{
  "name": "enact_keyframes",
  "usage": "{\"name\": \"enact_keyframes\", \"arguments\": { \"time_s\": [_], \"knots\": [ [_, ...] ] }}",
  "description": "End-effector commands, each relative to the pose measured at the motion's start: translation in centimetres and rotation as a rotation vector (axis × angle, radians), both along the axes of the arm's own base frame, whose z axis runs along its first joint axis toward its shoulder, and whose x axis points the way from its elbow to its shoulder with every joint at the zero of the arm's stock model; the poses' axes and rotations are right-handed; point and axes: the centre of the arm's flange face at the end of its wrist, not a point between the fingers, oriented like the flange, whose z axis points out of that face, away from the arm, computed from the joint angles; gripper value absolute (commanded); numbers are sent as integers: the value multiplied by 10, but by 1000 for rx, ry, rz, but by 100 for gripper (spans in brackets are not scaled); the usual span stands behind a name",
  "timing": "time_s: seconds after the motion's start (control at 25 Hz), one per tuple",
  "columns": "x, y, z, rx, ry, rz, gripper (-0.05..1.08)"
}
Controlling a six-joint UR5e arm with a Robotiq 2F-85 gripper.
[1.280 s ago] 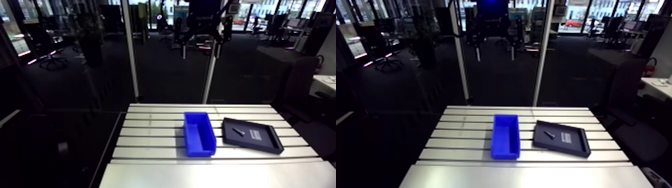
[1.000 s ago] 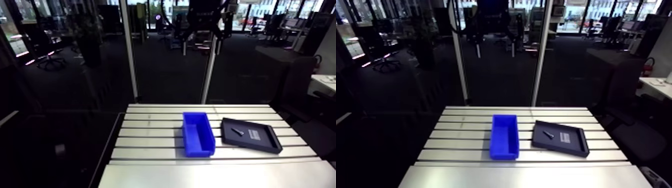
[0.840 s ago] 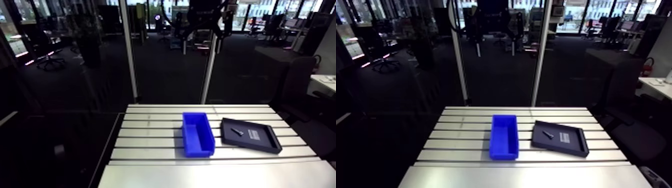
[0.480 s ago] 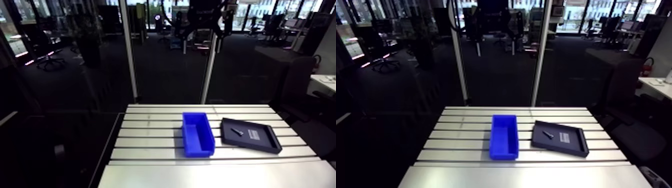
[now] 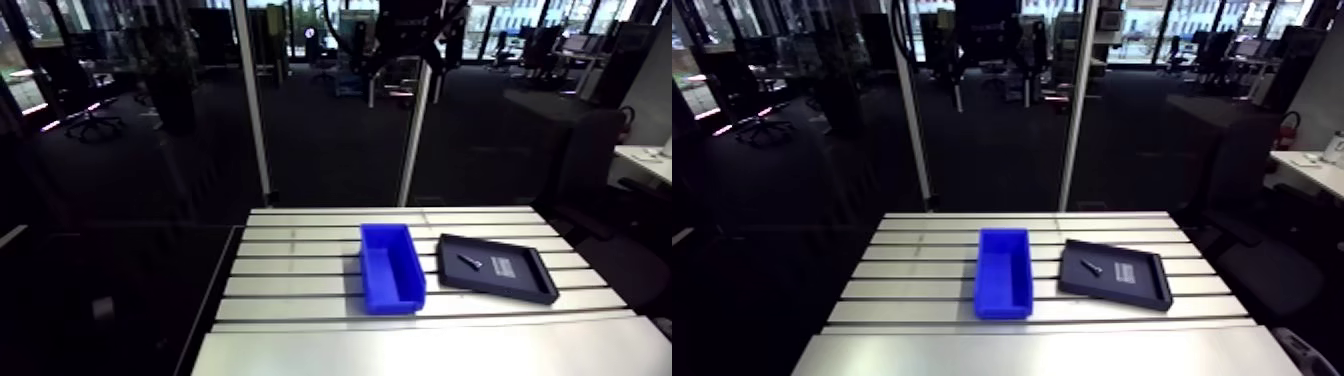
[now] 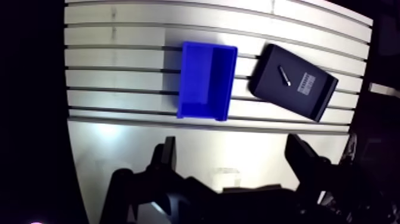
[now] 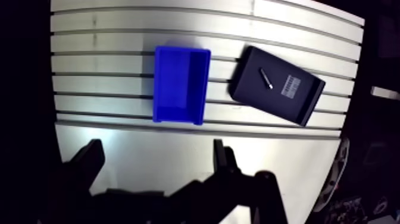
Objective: Pick up the M10 bolt from the tray and put it into the blue bin.
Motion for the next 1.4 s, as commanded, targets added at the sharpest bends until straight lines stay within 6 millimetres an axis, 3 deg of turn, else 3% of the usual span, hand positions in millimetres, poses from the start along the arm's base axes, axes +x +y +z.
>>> {"name": "enact_keyframes", "arguments": {
  "time_s": [0.04, 0.2, 0.36, 0.52, 0.68, 0.88, 1.4],
  "knots": [
    [-12, 48, -5, -3, -3, 201, 0],
    [-28, 78, -18, -1, -3, 336, 0],
    [-43, 126, -41, -20, -38, 393, 0],
    [-52, 151, -66, -40, -71, 422, 0],
    [-63, 158, -96, -34, -57, 449, 0],
    [-63, 166, -133, -54, -97, 455, 0],
    [-58, 176, -185, -35, -74, 436, 0]
  ]
}}
